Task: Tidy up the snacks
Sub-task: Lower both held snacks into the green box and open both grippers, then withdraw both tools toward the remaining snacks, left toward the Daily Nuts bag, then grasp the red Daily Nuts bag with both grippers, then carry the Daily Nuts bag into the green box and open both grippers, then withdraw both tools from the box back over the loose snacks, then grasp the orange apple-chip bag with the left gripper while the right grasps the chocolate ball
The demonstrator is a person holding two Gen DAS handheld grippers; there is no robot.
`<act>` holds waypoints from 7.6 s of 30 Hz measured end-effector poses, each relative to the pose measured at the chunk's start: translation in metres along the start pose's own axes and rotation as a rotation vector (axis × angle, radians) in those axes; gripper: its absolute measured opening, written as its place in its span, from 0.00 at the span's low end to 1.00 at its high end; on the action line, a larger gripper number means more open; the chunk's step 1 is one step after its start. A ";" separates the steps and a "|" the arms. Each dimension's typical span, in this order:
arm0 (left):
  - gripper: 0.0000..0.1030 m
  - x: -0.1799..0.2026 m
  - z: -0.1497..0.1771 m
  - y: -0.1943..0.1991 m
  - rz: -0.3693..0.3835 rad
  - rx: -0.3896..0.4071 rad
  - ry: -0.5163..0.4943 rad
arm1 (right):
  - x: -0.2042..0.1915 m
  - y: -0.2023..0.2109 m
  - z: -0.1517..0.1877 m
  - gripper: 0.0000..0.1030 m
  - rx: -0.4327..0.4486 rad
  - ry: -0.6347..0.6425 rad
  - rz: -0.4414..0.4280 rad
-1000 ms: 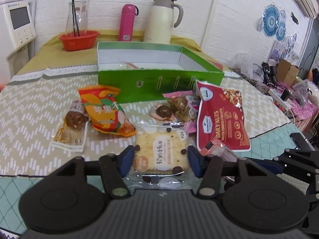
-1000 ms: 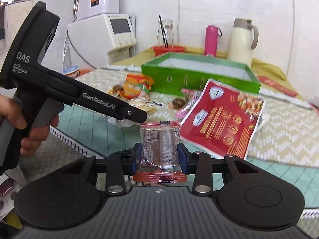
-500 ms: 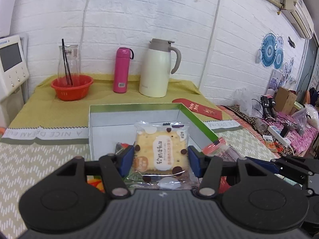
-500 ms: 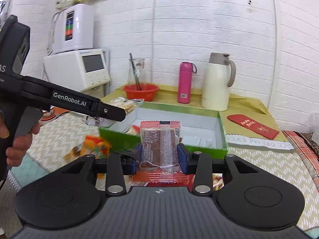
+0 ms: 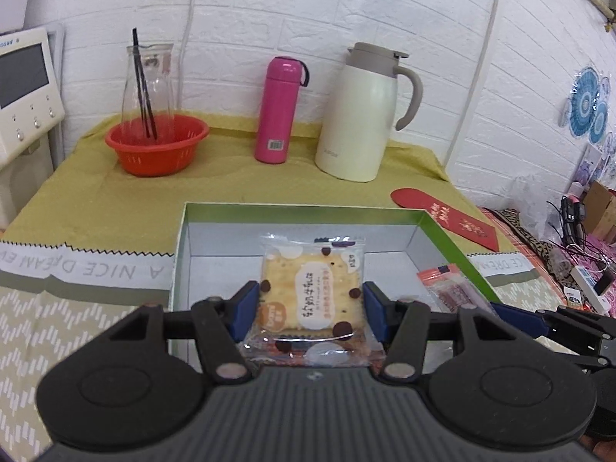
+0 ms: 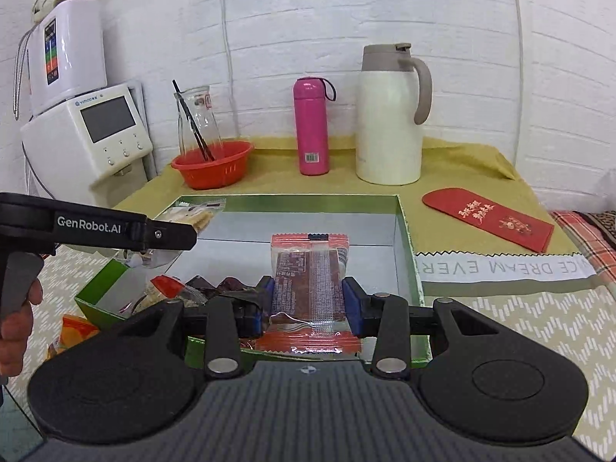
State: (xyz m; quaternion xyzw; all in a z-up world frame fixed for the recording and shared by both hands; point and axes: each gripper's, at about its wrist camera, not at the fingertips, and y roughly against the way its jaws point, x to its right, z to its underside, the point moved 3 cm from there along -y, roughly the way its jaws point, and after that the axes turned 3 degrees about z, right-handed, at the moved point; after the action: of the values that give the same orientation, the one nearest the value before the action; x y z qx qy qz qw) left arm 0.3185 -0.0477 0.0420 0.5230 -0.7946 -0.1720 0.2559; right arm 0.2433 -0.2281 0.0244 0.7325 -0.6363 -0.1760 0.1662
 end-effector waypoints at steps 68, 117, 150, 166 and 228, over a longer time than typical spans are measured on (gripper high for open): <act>0.96 0.049 0.169 0.136 0.123 -0.002 -0.057 | -0.005 0.116 0.124 1.00 -0.025 0.003 0.017; 0.14 0.099 0.152 0.074 0.309 -0.110 -0.075 | -0.004 0.131 0.125 0.46 -0.045 -0.061 0.010; 0.14 0.048 0.014 -0.007 0.269 -0.007 0.096 | 0.012 0.025 0.002 0.48 0.086 0.078 -0.040; 0.93 0.037 0.010 -0.020 0.155 0.071 0.039 | 0.006 0.000 0.010 1.00 0.070 0.303 0.117; 0.85 -0.044 0.114 0.099 0.045 -0.034 -0.047 | -0.104 0.024 0.080 0.56 -0.114 0.244 -0.117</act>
State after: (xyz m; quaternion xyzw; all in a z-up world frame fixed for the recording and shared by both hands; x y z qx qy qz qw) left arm 0.1923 0.0327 -0.0062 0.4966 -0.8087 -0.1919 0.2500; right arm 0.1708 -0.1295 -0.0304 0.7737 -0.5564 -0.1312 0.2730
